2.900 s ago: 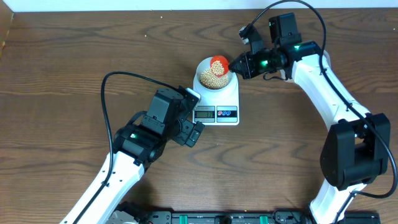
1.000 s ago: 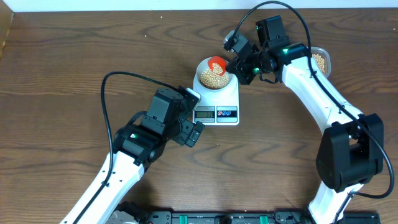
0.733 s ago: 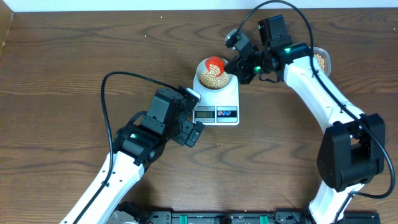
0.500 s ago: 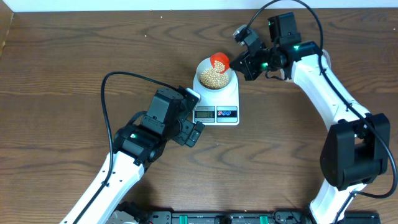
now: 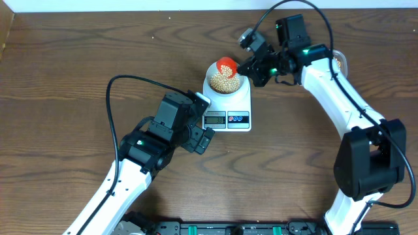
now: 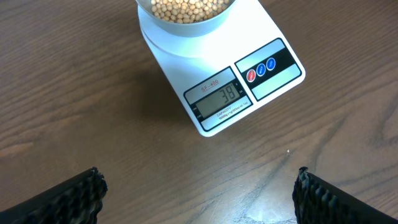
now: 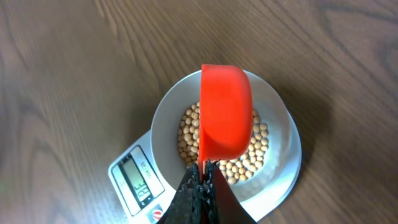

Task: Scoop item into bowl and weigh 50g on scale
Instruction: 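Shake the tilted scoop over the bowl to empty remaining soybeans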

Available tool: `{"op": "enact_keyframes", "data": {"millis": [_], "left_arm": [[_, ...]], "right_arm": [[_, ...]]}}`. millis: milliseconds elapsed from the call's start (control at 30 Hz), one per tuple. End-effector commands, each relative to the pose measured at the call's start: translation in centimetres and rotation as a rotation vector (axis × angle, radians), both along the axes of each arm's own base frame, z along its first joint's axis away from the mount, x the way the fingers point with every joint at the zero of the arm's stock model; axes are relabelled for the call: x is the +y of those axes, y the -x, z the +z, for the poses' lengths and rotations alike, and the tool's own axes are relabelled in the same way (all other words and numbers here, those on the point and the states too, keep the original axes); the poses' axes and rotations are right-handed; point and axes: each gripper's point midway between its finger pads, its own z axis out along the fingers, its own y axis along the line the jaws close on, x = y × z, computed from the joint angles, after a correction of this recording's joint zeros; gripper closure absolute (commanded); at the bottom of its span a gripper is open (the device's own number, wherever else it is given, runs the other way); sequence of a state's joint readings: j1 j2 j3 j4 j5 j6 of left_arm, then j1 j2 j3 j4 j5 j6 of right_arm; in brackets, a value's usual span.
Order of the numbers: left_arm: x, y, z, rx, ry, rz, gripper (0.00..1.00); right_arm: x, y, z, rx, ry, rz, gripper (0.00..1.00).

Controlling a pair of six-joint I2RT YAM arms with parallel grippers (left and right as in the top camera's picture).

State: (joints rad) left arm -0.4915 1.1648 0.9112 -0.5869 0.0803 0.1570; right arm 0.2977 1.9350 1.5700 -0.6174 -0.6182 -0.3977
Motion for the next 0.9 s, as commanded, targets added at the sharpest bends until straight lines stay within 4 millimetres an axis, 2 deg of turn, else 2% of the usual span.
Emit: {"op": "enact_keyframes", "data": {"millis": [0, 400, 867], "left_arm": [[-0.24, -0.39, 1.41, -0.026, 0.026, 0.002, 0.02], [-0.24, -0.38, 1.38, -0.026, 0.025, 0.002, 0.02], [-0.24, -0.39, 1.39, -0.026, 0.026, 0.002, 0.02]], "right_arm": [[0.41, -0.22, 1.62, -0.128, 0.074, 0.047, 0.99], [0.46, -0.36, 1.17, -0.194, 0.149, 0.085, 0.99], [0.89, 0.3, 1.25, -0.153, 0.111, 0.09, 0.99]]}}
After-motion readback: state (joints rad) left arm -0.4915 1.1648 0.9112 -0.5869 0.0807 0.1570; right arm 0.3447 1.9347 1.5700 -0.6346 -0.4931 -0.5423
